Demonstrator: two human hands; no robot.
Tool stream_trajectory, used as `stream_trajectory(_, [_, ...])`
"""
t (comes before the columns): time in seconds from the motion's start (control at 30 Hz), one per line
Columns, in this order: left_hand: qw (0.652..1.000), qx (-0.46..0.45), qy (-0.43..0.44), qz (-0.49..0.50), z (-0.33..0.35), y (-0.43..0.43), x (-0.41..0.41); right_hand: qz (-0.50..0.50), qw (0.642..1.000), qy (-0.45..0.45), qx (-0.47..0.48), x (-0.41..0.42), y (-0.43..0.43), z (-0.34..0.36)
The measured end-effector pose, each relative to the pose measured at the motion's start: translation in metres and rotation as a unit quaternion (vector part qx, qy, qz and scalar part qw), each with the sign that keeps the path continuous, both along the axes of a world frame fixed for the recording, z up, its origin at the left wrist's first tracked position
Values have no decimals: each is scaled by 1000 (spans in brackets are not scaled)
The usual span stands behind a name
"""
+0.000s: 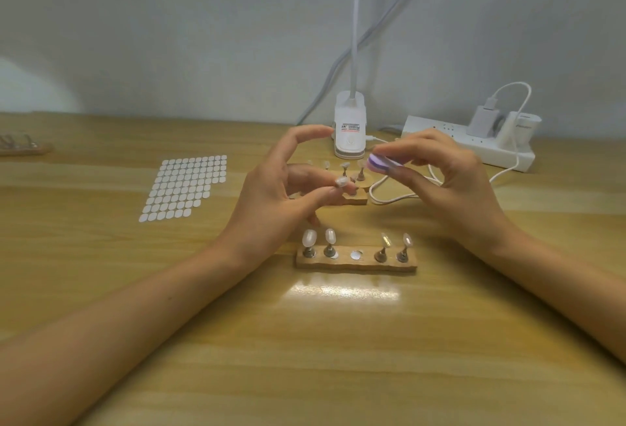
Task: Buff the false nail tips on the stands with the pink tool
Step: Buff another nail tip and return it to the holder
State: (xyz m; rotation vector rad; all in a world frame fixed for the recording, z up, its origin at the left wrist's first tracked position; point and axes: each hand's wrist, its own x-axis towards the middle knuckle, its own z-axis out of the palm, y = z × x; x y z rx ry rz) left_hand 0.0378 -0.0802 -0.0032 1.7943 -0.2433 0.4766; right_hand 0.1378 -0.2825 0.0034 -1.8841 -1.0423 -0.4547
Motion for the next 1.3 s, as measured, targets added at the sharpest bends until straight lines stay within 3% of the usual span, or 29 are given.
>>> stream_trajectory(0.23, [1000,-16,-3,1,-1,1,2,45,998,41,16,-7,3,0])
stream_trajectory(0.77, [999,-40,9,1,-1,2,2,90,996,-14,-16,-14,9,-2])
stream_trajectory(0.97, [999,-27,1,17,-2,4,3,80,997,-12,10,-15,8,0])
stream_trajectory(1.13, [999,21,-12,20,-2,1,4,95,992,-78,-6,-16,11,-2])
stream_trajectory(1.3, [1000,15,-16,9,-1,2,2,99,992,-83,-15,-14,10,-3])
